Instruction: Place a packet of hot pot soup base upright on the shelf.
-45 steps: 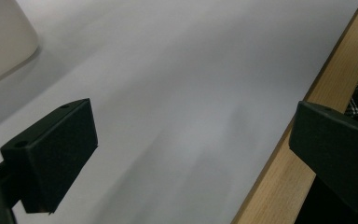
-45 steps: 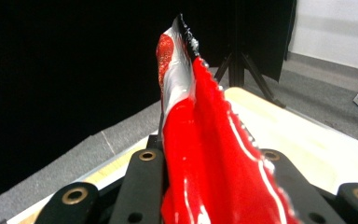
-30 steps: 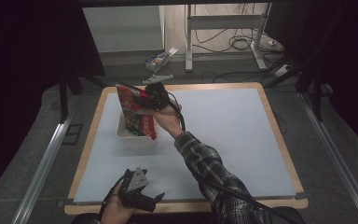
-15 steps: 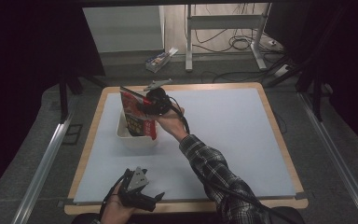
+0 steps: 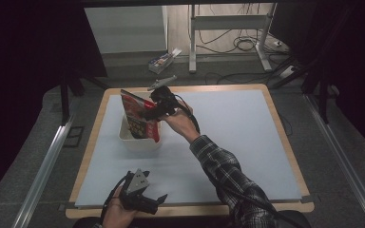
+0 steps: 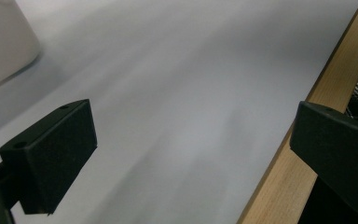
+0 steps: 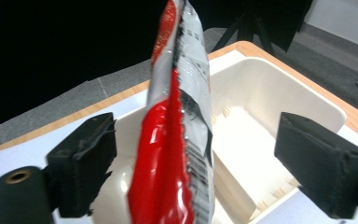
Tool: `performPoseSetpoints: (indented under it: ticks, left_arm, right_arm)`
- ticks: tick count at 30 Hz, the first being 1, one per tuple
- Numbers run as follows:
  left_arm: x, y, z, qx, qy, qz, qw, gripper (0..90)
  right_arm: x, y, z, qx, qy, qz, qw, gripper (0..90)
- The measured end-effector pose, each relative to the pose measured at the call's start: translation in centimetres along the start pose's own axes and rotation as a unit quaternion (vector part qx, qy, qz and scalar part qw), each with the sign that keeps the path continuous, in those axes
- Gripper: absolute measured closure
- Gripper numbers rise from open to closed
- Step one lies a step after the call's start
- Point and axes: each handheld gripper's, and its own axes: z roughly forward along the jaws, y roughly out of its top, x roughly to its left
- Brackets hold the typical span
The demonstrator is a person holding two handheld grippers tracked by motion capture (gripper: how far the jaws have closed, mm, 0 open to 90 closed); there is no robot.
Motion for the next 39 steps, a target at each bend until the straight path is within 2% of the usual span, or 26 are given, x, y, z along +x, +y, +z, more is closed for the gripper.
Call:
performPoseSetpoints:
  ticks: [5, 15, 23, 39]
  left_arm:
    - [-0.2, 0.0, 0.0, -0.002, 0.004, 0.007, 1.0, 0.1]
    - [-0.1, 0.1, -0.1, -0.002, 0.02, 0.011, 0.9997, 0.0]
    - [-0.1, 0.1, -0.1, 0.0, 0.029, 0.011, 0.9995, 0.3]
    - [-0.1, 0.1, 0.0, 0.003, 0.032, 0.014, 0.9994, 0.4]
  right_arm:
    - [0.3, 0.2, -1.4, 0.005, -0.011, -0.018, 0.9998, 8.6]
    - [0.3, -0.5, -4.1, 0.005, -0.018, -0.025, 0.9995, 5.5]
    - [0.6, -2.5, -5.3, 0.018, -0.031, -0.045, 0.9983, 1.2]
    - [0.6, -6.4, -6.5, 0.021, -0.022, -0.037, 0.9989, 1.9]
